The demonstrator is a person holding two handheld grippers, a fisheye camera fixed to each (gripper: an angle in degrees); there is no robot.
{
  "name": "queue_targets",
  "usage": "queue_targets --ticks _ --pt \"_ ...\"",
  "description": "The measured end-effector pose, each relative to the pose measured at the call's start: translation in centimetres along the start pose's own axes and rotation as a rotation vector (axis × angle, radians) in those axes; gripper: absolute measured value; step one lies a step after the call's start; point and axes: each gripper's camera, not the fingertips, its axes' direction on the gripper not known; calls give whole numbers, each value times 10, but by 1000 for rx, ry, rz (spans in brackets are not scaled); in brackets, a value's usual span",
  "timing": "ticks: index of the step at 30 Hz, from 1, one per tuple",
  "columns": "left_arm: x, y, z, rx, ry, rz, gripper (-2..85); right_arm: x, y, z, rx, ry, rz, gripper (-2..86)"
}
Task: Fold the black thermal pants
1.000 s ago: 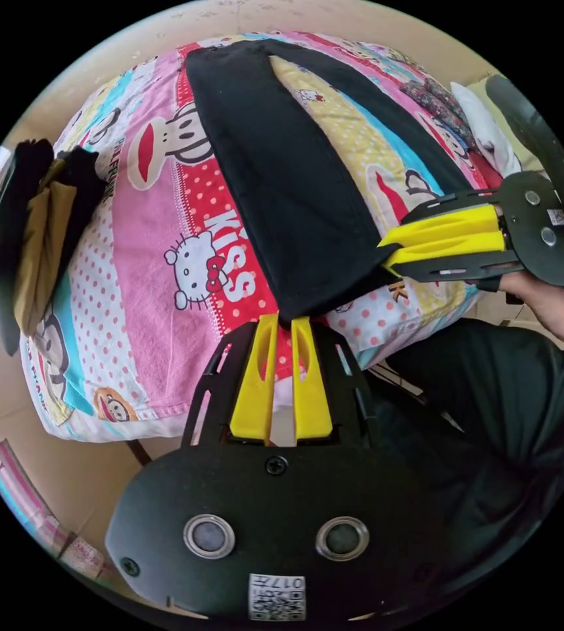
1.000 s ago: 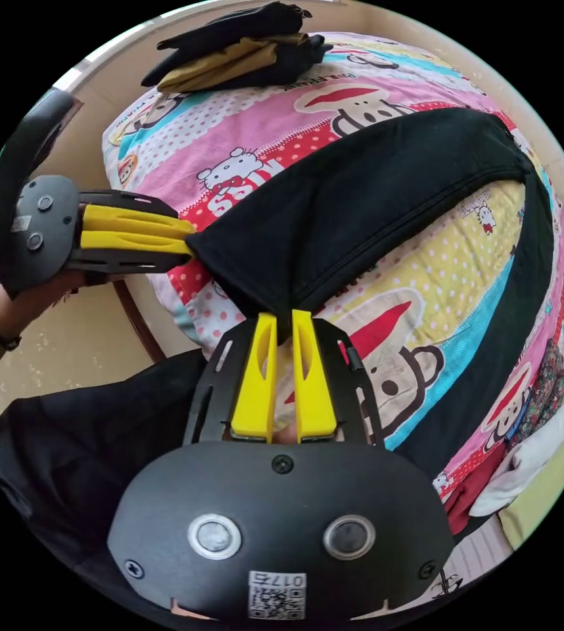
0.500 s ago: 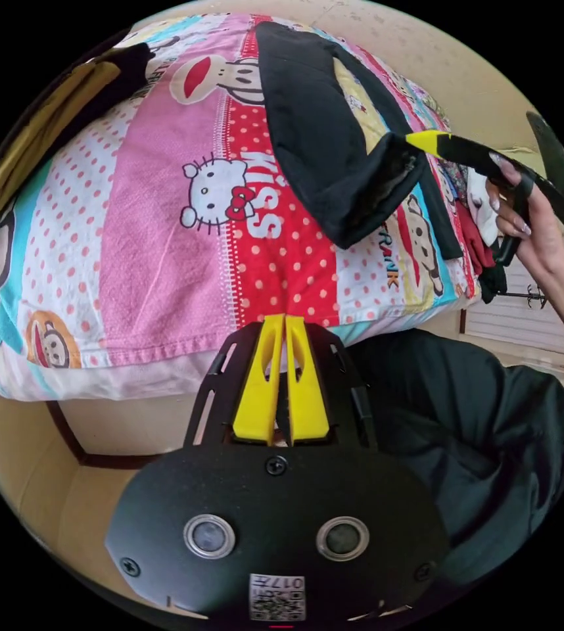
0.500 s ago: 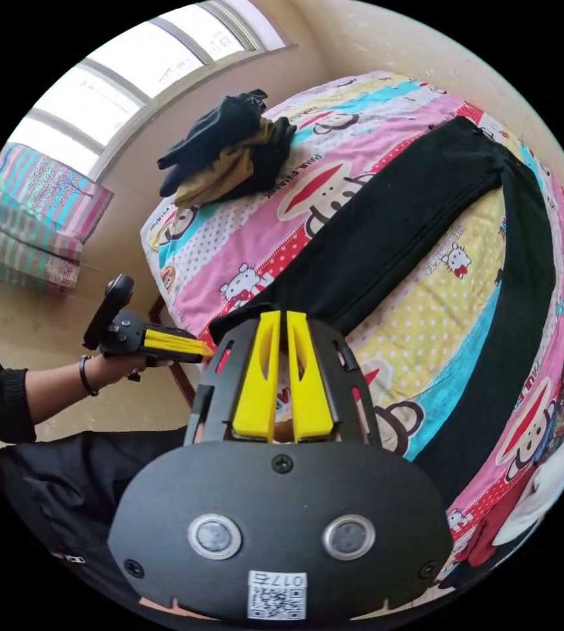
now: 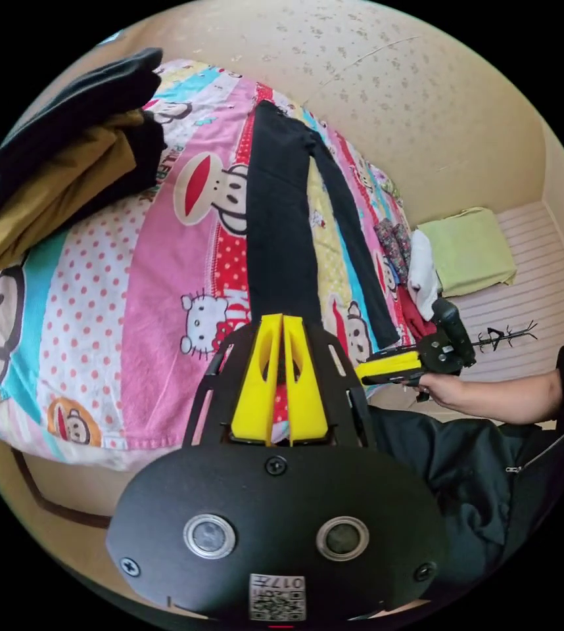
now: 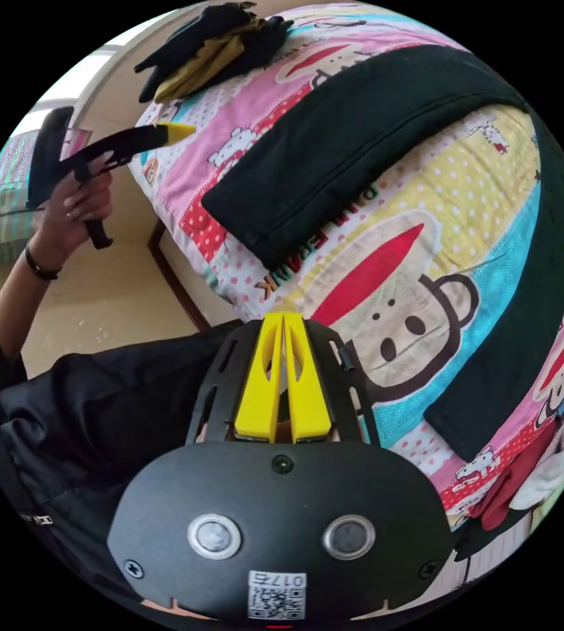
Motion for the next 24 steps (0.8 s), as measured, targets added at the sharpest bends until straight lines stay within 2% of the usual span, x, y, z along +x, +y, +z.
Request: queue_targets --ticks 3,8,12,13,14,15,17,21,24 --pt "4 -28 41 -33 24 69 -8 0 -16 -45 197 31 26 3" --pt "-5 -20 185 -317 31 57 -9 -9 -74 -92 353 133 -47 2" --pt "-9 18 197 -134 -73 60 -9 -19 -120 -78 334 259 -217 2" --pt "-14 29 199 -103 -80 57 -9 -19 -126 -68 289 282 -245 2" --pt "-21 37 202 -105 -68 55 -9 -13 -136 -40 129 335 -258 2" --pt "-24 40 203 -108 -59 56 -9 -5 -137 -20 70 359 -234 2" --pt "-39 49 207 -156 18 83 -9 0 -125 -28 186 271 -191 2" --pt "-69 54 200 -134 75 62 -9 -8 -128 -53 172 108 24 2" --pt "-97 52 197 -21 36 -6 -9 -39 -110 -57 165 192 -26 3"
